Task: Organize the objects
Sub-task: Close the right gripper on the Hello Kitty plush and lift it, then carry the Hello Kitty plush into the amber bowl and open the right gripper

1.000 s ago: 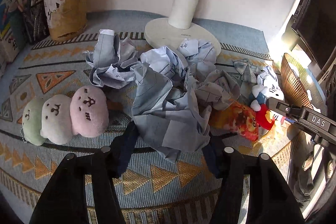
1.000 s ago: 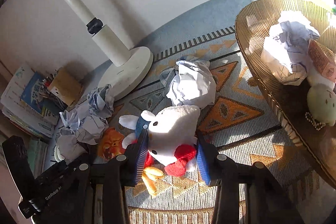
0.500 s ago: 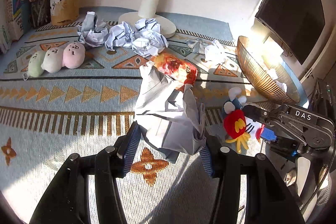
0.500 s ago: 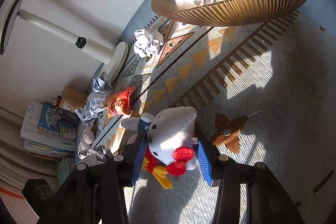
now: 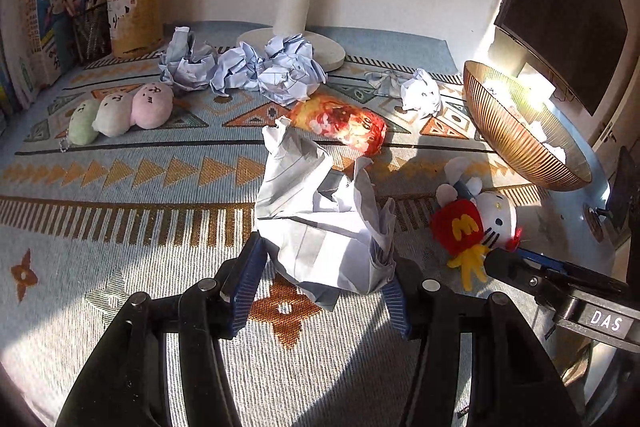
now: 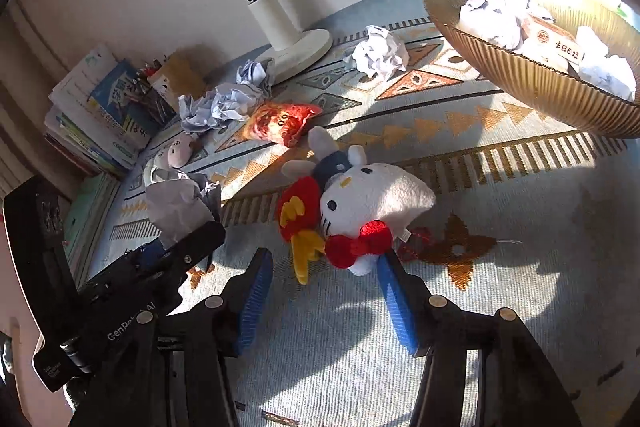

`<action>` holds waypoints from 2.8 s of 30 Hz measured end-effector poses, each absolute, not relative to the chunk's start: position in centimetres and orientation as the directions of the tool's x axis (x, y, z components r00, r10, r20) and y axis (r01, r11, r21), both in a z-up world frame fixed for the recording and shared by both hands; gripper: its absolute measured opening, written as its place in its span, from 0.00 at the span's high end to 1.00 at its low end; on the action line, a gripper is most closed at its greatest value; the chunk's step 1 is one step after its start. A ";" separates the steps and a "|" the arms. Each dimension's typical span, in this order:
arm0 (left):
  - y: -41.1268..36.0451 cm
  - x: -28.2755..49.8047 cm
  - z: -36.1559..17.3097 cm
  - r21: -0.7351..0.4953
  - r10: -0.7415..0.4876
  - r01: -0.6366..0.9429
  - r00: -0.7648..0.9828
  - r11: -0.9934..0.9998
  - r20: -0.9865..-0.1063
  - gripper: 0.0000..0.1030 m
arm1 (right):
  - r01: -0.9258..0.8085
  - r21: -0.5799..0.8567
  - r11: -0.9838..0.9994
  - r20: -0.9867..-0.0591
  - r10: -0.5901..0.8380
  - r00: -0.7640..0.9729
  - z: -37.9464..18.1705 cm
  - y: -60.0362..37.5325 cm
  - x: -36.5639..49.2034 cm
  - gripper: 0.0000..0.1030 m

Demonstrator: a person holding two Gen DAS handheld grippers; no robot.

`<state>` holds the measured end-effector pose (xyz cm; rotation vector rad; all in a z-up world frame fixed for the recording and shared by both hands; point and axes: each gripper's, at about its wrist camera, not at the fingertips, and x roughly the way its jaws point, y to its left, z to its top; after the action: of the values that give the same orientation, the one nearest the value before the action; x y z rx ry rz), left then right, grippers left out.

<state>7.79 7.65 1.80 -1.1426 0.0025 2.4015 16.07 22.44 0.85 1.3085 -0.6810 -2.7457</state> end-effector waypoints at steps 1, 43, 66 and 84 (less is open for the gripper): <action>7.6 7.8 1.8 -0.197 0.418 -0.419 -0.539 -0.886 -0.731 0.49 | -0.136 0.397 -0.908 -0.731 -0.222 -0.646 1.0 21.9 16.0 0.49; 7.8 7.8 1.7 -0.222 0.456 -0.452 -0.514 -0.864 -0.727 0.48 | -0.132 0.143 -0.981 -0.774 -0.027 -0.633 0.4 22.8 13.6 0.35; 7.8 7.8 1.7 -0.228 0.459 -0.451 -0.510 -0.863 -0.727 0.48 | -0.019 0.080 -0.997 -0.710 -0.044 -0.703 2.2 21.5 13.6 0.47; 8.2 8.2 1.8 -0.198 0.446 -0.459 -0.532 -0.866 -0.720 0.48 | -0.094 0.107 -0.990 -0.683 -0.005 -0.730 1.4 22.6 14.3 0.47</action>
<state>8.17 8.19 1.84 -1.1087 0.0205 2.3720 14.30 22.64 1.38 1.1697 -0.2143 -2.9596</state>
